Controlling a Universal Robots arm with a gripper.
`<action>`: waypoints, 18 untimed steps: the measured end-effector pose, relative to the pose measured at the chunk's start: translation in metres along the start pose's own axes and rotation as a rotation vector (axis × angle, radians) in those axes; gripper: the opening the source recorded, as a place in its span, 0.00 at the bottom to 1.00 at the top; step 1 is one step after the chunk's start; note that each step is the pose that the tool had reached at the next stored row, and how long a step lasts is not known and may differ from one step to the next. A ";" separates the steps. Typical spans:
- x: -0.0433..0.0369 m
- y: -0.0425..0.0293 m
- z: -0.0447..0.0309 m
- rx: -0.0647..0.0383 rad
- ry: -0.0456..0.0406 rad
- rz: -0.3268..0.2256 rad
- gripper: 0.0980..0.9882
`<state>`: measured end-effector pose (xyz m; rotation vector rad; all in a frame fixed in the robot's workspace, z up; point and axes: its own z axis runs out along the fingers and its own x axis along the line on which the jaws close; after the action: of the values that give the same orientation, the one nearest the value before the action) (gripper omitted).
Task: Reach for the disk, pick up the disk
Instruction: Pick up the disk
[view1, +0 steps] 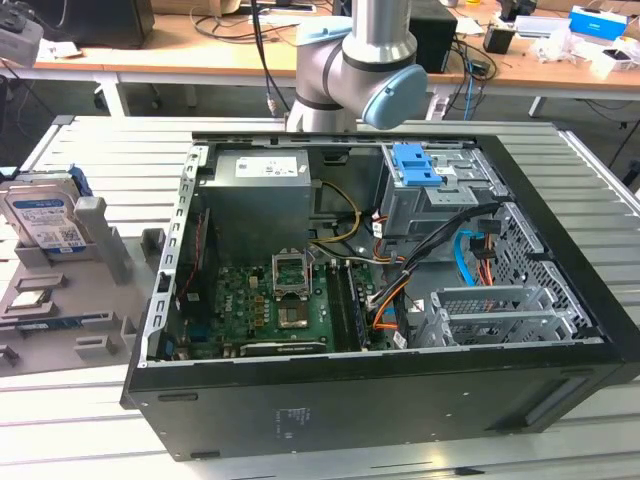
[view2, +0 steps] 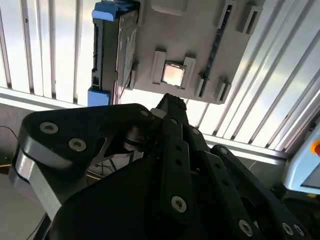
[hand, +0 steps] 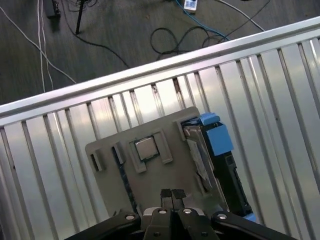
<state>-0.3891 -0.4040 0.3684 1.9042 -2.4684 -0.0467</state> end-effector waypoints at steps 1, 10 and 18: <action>0.0000 0.0000 0.0000 0.000 0.0010 -0.028 0.01; 0.0000 0.0000 0.0000 0.000 0.0089 -0.233 0.01; 0.0000 0.0000 0.0000 0.000 0.0089 -0.233 0.36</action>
<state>-0.3891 -0.4040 0.3684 2.1758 -2.2281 -0.0420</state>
